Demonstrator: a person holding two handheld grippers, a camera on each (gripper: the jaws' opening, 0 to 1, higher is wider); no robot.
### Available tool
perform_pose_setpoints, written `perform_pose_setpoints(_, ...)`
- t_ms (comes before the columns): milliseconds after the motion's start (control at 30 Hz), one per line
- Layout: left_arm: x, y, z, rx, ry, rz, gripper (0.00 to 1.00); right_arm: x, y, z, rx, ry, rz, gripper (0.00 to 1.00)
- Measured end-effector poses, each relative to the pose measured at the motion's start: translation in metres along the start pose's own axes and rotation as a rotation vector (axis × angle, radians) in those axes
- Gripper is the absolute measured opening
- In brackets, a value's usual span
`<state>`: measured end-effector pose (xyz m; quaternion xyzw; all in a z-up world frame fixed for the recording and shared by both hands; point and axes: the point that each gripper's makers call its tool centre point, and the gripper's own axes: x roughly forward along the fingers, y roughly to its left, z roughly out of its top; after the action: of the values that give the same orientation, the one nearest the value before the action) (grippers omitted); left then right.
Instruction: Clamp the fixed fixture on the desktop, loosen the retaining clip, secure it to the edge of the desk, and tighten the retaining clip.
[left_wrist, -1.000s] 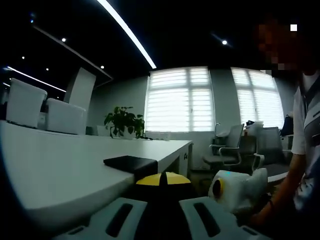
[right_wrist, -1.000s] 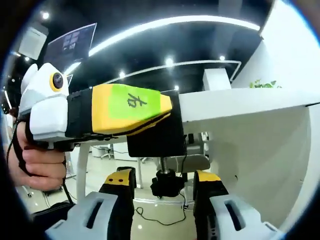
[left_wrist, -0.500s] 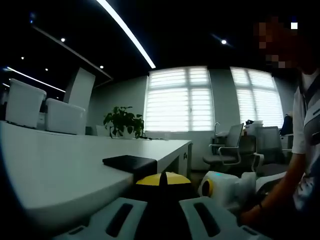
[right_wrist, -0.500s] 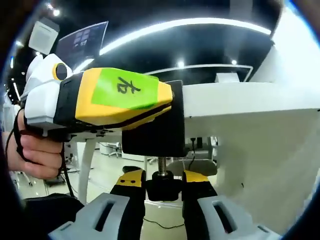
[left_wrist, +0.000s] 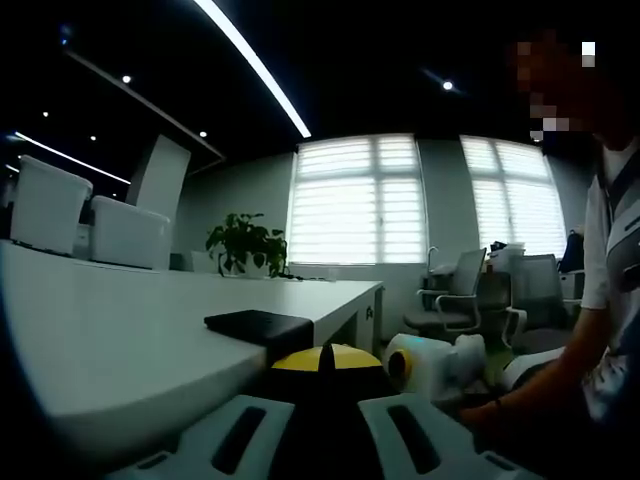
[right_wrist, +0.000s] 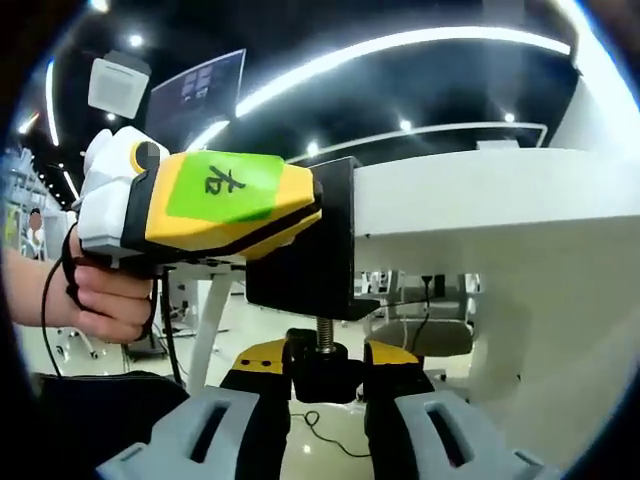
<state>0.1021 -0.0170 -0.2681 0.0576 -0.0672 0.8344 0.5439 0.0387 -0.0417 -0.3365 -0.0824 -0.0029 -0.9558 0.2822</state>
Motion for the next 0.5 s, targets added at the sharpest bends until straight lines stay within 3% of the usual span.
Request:
perform_pose_setpoints(67, 0.000, 0.000, 0.000, 0.002, 0.001, 0.002, 0.01, -0.002, 0.001, 0.000, -0.001, 0.000, -0.014, 0.26)
perform_pose_setpoints(167, 0.000, -0.002, 0.000, 0.003, 0.003, 0.003, 0.01, -0.010, -0.004, -0.002, -0.018, 0.021, -0.099, 0.31)
perform_pose_setpoints(300, 0.000, -0.004, 0.000, 0.004, 0.004, 0.004, 0.01, -0.035, -0.007, -0.002, 0.155, 0.025, -0.263, 0.38)
perform_pose_setpoints(400, 0.000, -0.004, 0.000, 0.007, 0.014, 0.004, 0.01, -0.043, 0.000, -0.008, 0.124, 0.083, -0.293, 0.37)
perform_pose_setpoints(500, 0.000, -0.005, 0.000, 0.009, 0.016, 0.002, 0.01, -0.042, -0.005, -0.007, 0.101, 0.078, -0.323, 0.37)
